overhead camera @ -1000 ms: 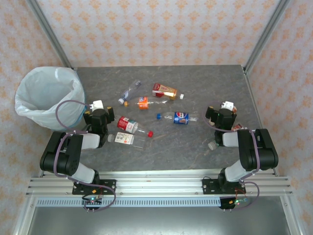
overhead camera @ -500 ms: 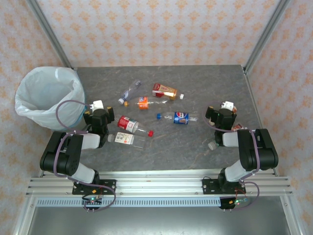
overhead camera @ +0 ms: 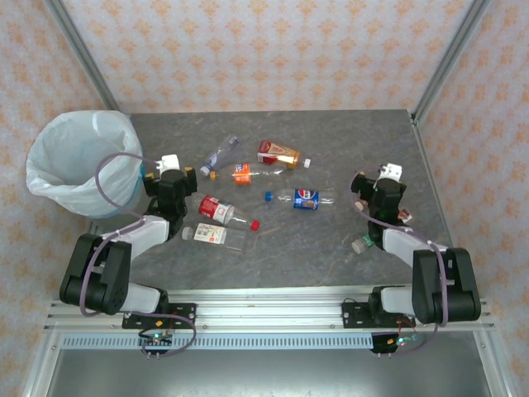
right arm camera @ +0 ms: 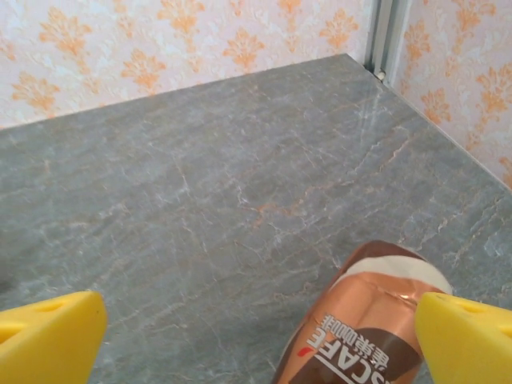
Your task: Put the plastic bottles in the bin
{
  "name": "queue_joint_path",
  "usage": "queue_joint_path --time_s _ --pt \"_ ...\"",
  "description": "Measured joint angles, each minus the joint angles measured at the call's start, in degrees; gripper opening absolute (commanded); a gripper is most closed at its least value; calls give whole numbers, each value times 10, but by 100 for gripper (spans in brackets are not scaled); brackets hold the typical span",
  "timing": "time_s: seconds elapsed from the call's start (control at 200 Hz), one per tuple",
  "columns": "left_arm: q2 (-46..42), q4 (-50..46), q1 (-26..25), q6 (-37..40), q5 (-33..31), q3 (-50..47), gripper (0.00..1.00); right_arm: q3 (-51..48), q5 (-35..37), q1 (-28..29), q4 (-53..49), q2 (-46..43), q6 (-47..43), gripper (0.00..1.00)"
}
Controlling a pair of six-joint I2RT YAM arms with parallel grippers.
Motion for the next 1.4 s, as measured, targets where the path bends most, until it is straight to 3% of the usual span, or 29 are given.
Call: queue_joint_path --time_s 0.185,0.325,0.661,0.871,1.101,1.396 --pt "-32 -84 -27 -27 -26 25 100 24 -10 0 -51 -31 59 99" --pt "-60 -188 -43 -101 -38 64 100 38 -17 0 -84 -35 120 99" --pt "-144 -483 -88 -444 -8 130 100 50 -67 0 -144 -36 227 99" --pt "-188 -623 -111 -596 63 130 100 51 -202 6 -139 -37 216 99" --pt "-205 -707 -152 -691 127 129 100 45 -287 36 -132 -98 186 99" --pt "-180 -716 -210 -814 172 89 100 4 -299 44 -124 -188 170 99"
